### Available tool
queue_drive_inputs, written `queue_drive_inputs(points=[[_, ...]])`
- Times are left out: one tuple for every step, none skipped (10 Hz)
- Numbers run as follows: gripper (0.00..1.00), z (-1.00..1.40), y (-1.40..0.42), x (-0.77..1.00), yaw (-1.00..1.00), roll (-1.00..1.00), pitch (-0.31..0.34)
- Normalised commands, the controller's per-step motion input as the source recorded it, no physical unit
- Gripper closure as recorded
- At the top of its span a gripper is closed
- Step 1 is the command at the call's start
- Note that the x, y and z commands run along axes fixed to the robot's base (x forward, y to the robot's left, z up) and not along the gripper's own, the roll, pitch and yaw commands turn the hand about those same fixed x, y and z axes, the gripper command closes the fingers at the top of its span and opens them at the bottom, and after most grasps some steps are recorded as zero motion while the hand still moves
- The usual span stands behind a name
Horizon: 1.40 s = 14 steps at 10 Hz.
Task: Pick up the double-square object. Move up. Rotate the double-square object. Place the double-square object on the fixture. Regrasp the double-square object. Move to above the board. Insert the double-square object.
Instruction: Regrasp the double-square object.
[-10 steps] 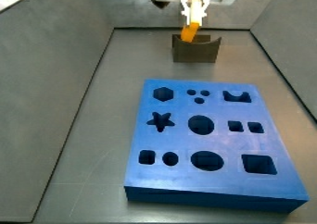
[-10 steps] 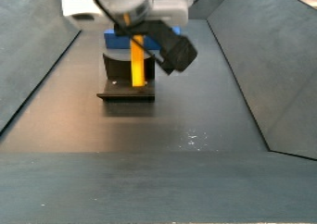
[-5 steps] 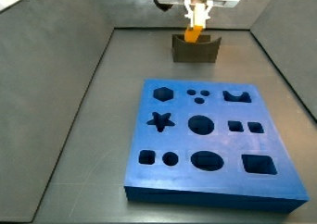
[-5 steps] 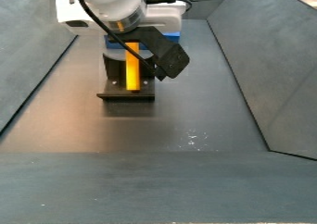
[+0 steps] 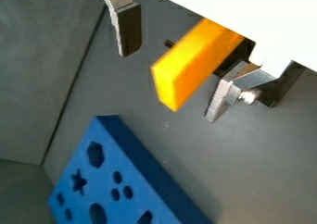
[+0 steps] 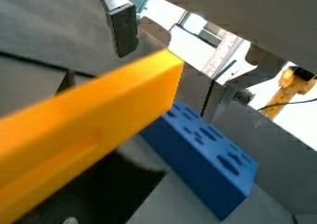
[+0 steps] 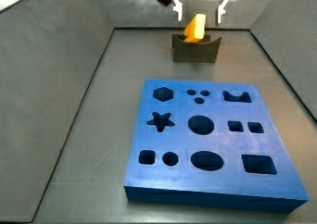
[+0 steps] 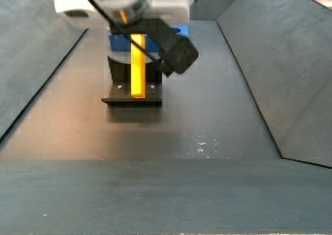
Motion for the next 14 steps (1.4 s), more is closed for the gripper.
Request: queue_drive_inputs(points=[[0.00,1.00,0.01,-0.01,-0.01,-0.01,0.054],[0.00,1.00,0.01,-0.02,-0.02,0.01,0.058],[0.00,1.00,0.01,-0.02,-0.02,0.02,0.061],[0.00,0.81,0.01,-0.02,-0.03,0.02,0.063],[0.00,0.66,0.01,-0.02,-0.03,0.03,0.061],[0.00,0.50,0.01,-0.02,-0.03,0.03,0.062],[0.00,0.36,0.01,-0.02,-0.03,0.03,0.064],[0.00,0.67,-0.81,0.20,0.02,1.00,0.042],[0.00,0.52,-0.78,0.20,0.02,1.00,0.042],[0.00,0.38,-0.67,0.12,0.02,1.00,0.039],[0.00,0.22,-0.51,0.05,0.02,1.00,0.035],[0.00,0.07,-0.29,0.00,0.02,1.00,0.031],[0.00,0.05,-0.13,-0.02,0.02,1.00,0.028],[0.00,0.04,-0.04,-0.03,0.02,1.00,0.024]])
